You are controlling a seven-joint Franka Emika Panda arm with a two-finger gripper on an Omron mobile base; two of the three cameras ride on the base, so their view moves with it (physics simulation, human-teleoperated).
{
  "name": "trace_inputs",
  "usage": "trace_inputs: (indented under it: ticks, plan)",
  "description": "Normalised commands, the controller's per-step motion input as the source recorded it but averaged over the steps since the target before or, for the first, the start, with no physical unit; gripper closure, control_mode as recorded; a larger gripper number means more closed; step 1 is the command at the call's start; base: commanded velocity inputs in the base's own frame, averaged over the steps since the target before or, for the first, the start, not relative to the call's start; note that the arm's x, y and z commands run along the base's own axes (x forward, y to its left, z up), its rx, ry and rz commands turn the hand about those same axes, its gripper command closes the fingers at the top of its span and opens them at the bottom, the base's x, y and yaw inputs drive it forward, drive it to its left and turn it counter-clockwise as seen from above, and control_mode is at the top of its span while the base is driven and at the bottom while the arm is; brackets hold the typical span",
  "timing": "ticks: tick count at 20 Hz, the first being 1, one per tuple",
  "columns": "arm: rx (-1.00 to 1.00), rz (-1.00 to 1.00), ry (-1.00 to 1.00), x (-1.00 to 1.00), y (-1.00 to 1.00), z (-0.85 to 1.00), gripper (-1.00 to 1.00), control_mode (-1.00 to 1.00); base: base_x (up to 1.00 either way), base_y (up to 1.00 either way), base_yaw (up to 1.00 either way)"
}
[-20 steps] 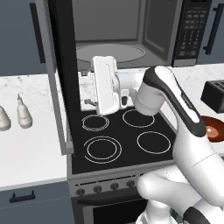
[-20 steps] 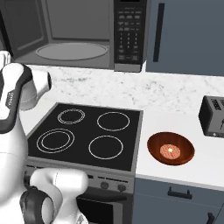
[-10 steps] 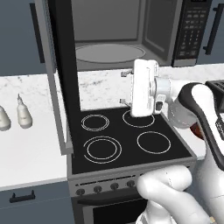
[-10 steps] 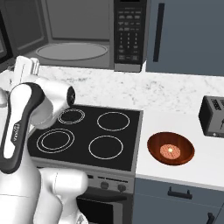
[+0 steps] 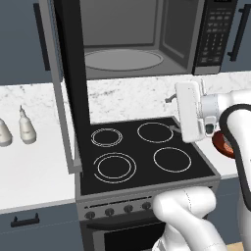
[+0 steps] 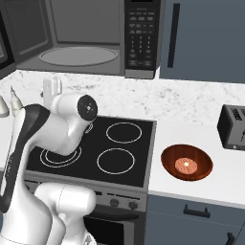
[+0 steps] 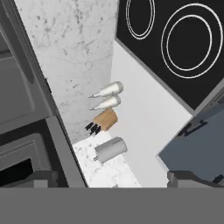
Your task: Open the microwave, place the bowl with waffle inside the microwave, then close the microwave door and turn it on.
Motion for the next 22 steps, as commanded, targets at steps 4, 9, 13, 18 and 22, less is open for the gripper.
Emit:
trace_inputs:
  ticks: [4, 9, 13, 18, 22]
  plan:
    - [-0.60, -0.14, 0.02, 0.23, -1.00, -0.48, -1.00, -1.00, 0.00, 0.00, 0.00]
    - [-0.56, -0.14, 0.03, 0.30, -0.99, -0.71, -1.00, -1.00, 0.00, 0.00, 0.00]
    - [-0.26, -0.12, 0.00, 0.34, -1.00, -0.67, -1.00, -1.00, 0.00, 0.00, 0.00]
    - [0.00, -0.14, 0.00, 0.23, -1.00, -0.64, -1.00, -1.00, 0.00, 0.00, 0.00]
    - [0.00, -0.15, 0.00, 0.12, -1.00, -0.56, -1.00, -1.00, 0.00, 0.00, 0.00]
